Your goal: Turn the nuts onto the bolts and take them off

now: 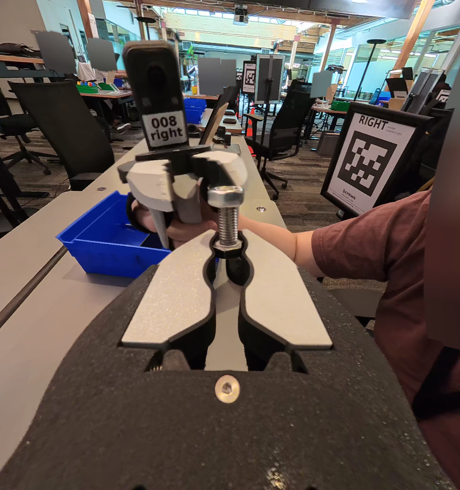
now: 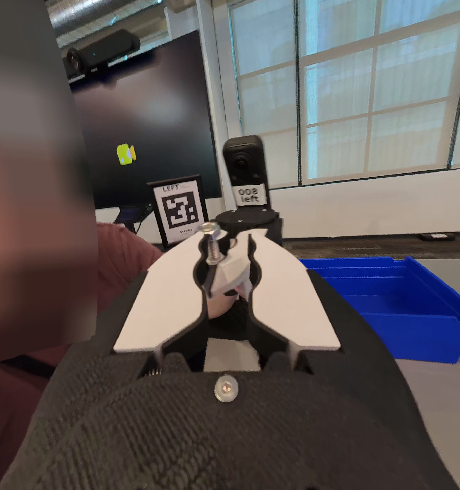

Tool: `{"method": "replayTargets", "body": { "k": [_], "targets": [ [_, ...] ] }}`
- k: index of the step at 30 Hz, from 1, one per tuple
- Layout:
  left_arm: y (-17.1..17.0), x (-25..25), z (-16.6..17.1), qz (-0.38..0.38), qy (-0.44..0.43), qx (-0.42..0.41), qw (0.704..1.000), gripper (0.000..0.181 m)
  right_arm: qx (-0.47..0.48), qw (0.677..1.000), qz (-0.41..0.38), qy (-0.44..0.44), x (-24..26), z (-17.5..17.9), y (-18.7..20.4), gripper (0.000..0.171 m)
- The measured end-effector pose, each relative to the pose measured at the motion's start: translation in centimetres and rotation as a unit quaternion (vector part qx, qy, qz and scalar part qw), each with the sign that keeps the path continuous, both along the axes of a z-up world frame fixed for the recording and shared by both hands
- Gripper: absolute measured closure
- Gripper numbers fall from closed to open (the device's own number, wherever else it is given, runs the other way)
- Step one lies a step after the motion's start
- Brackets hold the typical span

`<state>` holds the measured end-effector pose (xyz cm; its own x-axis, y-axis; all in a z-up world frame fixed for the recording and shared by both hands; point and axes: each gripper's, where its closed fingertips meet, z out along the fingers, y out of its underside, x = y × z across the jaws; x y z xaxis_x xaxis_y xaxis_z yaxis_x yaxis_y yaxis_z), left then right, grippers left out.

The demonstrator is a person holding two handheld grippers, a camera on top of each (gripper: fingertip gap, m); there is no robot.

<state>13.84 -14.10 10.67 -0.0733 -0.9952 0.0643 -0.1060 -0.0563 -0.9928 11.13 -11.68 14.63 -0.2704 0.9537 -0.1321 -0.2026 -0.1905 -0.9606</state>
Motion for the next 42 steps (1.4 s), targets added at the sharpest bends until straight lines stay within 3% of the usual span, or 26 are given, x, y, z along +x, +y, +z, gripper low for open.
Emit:
{"method": "replayTargets", "body": {
  "k": [3, 10, 15, 20, 26, 31, 38, 42],
  "targets": [
    [-0.3, -0.1, 0.2, -0.005, -0.001, 0.005, 1.000, 0.168, -0.026, 1.000, 0.004, 0.013, 0.6, 0.2, 0.8, 0.144],
    [-0.4, 0.1, 0.0, -0.008, 0.002, 0.008, 1.000, 0.168, 0.041, 0.999, -0.012, -0.010, -1.0, 0.0, -1.3, 0.138],
    [-0.7, -0.2, 0.7, -0.016, -0.013, -0.001, 1.000, 0.168, -0.009, 1.000, 0.011, 0.014, 0.3, 0.5, -0.2, 0.142],
    [-0.7, 0.0, 0.3, -0.017, -0.006, -0.001, 1.000, 0.168, 0.040, 0.999, 0.023, 0.002, -0.7, 0.5, -2.6, 0.140],
    [-1.1, 0.0, 0.6, -0.023, -0.011, 0.000, 1.000, 0.168, -0.012, 1.000, 0.017, 0.018, 0.4, 0.7, -0.4, 0.142],
    [-0.9, 0.0, 0.5, -0.020, -0.009, -0.002, 1.000, 0.168, 0.027, 0.999, 0.027, 0.010, -0.4, 0.8, -2.3, 0.141],
    [-1.2, -0.1, 0.7, -0.026, -0.013, -0.003, 1.000, 0.168, -0.014, 0.999, 0.021, 0.024, 0.5, 0.8, -0.4, 0.143],
    [-1.0, -0.2, 0.8, -0.023, -0.014, -0.003, 1.000, 0.168, 0.014, 0.999, 0.033, 0.019, 0.0, 0.9, -1.9, 0.142]
  ]
}}
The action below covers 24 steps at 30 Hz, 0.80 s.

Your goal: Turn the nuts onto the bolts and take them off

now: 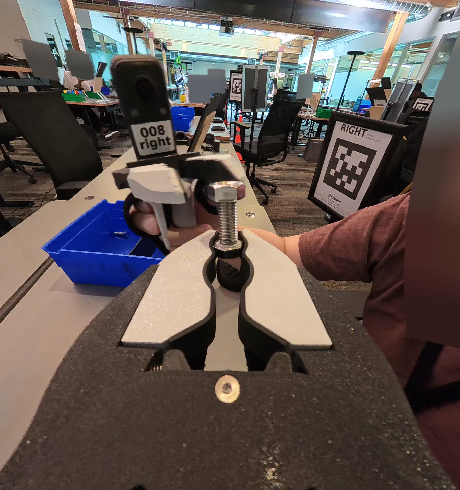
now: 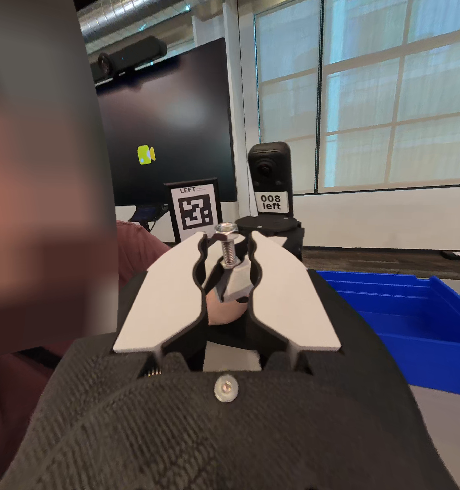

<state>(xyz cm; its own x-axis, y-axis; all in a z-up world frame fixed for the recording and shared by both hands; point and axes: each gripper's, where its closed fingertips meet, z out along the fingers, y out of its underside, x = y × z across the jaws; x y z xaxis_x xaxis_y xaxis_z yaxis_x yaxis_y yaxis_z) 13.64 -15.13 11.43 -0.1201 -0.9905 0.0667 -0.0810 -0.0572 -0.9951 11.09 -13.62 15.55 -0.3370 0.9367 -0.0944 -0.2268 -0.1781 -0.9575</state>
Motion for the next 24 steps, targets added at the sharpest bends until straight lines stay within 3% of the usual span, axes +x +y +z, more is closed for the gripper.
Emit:
{"method": "replayTargets", "body": {
  "k": [24],
  "targets": [
    [0.1, -0.1, 0.0, 0.001, 0.001, -0.003, 1.000, 0.168, 0.001, 1.000, -0.016, -0.007, -0.3, -0.1, 0.2, 0.144]
  ]
}}
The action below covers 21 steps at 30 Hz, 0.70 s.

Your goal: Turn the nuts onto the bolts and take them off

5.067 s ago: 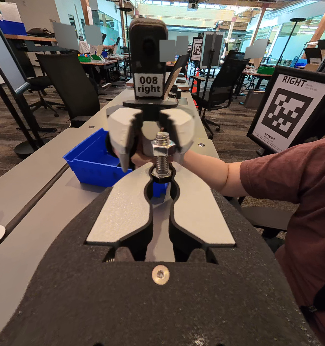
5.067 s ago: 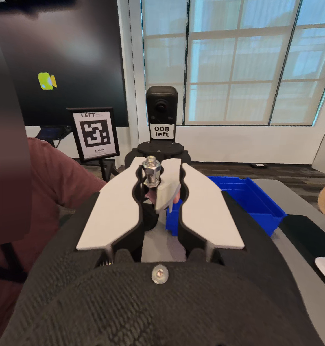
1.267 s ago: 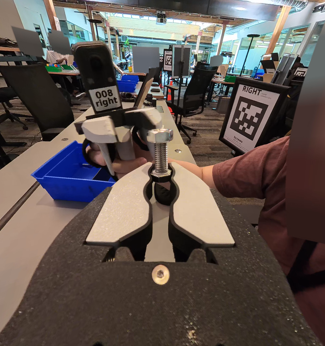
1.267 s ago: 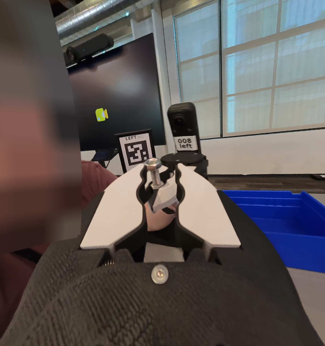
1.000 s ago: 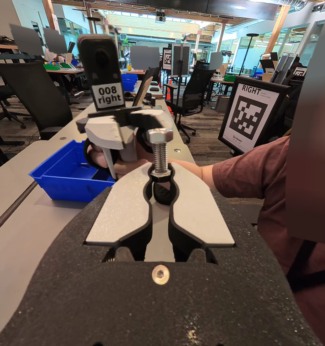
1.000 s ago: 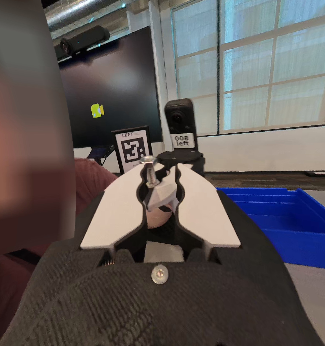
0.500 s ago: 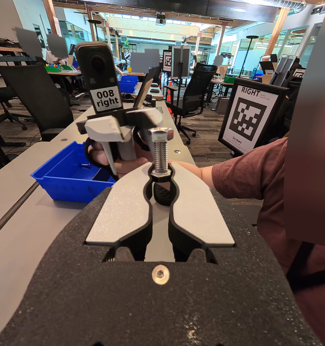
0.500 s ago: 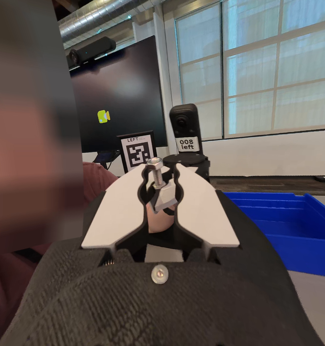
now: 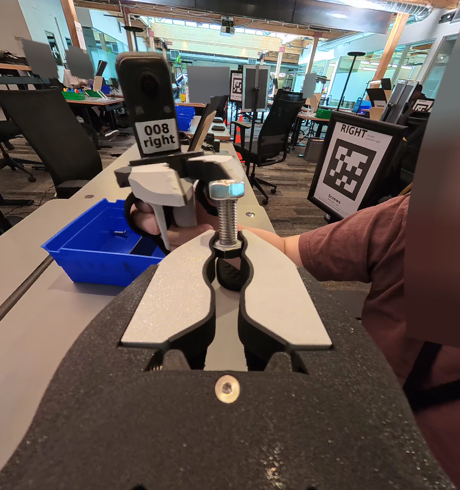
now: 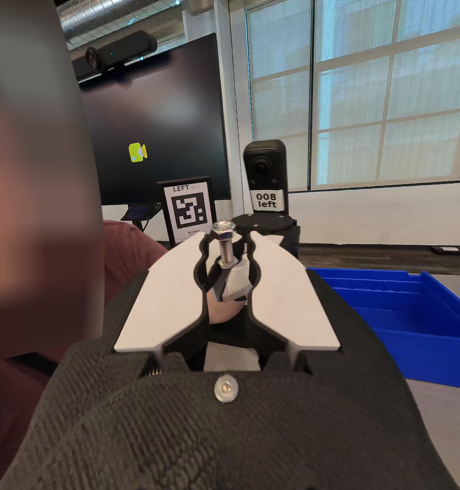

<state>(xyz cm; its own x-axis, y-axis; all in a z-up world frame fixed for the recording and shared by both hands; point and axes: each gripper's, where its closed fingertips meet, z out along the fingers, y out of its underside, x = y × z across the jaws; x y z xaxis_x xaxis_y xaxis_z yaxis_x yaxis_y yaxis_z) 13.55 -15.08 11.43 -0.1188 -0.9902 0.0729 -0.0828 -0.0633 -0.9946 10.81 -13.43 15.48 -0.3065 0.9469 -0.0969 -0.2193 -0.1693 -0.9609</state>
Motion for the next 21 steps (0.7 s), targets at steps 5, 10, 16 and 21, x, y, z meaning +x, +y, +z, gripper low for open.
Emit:
{"method": "replayTargets", "body": {
  "k": [5, 10, 16, 21],
  "targets": [
    [-0.1, 0.2, -0.2, -0.003, 0.003, -0.002, 1.000, 0.168, 0.003, 1.000, -0.007, -0.001, -0.4, -0.1, 0.0, 0.142],
    [0.0, 0.0, 0.0, 0.000, -0.002, -0.001, 1.000, 0.168, -0.024, 1.000, 0.001, 0.014, 0.6, 0.1, 1.0, 0.145],
    [0.0, 0.2, -0.2, -0.003, 0.002, -0.004, 1.000, 0.168, 0.006, 1.000, 0.008, 0.001, -0.4, 0.0, -0.6, 0.143],
    [-0.2, 0.2, -0.1, -0.003, 0.001, -0.002, 1.000, 0.168, -0.020, 1.000, 0.005, 0.005, 0.3, -0.2, 0.8, 0.144]
  ]
}}
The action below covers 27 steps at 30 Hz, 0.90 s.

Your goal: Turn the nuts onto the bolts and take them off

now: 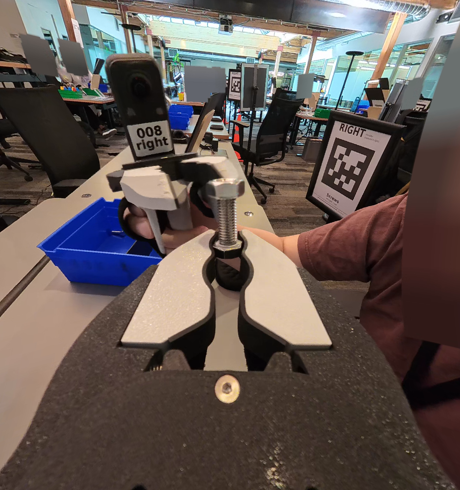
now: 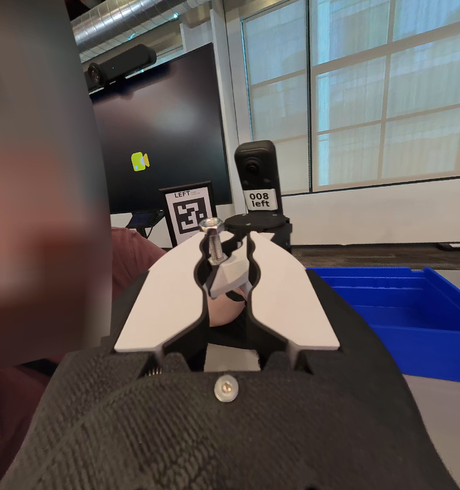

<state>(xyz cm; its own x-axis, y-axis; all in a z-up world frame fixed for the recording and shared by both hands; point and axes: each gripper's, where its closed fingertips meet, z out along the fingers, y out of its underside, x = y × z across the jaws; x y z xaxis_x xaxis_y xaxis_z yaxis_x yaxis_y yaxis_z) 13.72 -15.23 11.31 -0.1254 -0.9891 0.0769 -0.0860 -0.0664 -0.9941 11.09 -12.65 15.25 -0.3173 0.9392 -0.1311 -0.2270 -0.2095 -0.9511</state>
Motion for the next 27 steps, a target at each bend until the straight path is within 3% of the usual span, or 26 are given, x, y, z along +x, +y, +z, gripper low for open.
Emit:
{"method": "replayTargets", "body": {
  "k": [8, 15, 19, 21, 24, 27],
  "targets": [
    [0.8, -0.1, 0.1, 0.023, -0.002, 0.007, 1.000, 0.168, 0.024, 0.999, -0.021, -0.001, -0.4, 0.6, -0.8, 0.137],
    [3.5, -0.6, 0.3, 0.145, -0.002, 0.085, 0.986, 0.168, 0.064, 0.982, -0.175, -0.017, -1.2, 1.2, 0.9, 0.134],
    [3.5, -0.5, 0.3, 0.145, -0.006, 0.080, 0.986, 0.168, 0.065, 0.975, -0.210, -0.044, -1.7, 0.7, 1.3, 0.139],
    [3.6, -0.5, 0.3, 0.146, -0.004, 0.081, 0.986, 0.168, 0.061, 0.978, -0.196, -0.033, -1.6, 0.9, 1.0, 0.153],
    [3.0, -0.4, 0.3, 0.121, -0.003, 0.070, 0.990, 0.168, 0.054, 0.986, -0.156, -0.032, -1.6, 0.9, 0.4, 0.153],
    [0.8, 0.0, 0.2, 0.034, -0.007, 0.027, 0.999, 0.168, 0.058, 0.996, -0.056, -0.024, -1.1, 0.7, -1.5, 0.152]
  ]
}}
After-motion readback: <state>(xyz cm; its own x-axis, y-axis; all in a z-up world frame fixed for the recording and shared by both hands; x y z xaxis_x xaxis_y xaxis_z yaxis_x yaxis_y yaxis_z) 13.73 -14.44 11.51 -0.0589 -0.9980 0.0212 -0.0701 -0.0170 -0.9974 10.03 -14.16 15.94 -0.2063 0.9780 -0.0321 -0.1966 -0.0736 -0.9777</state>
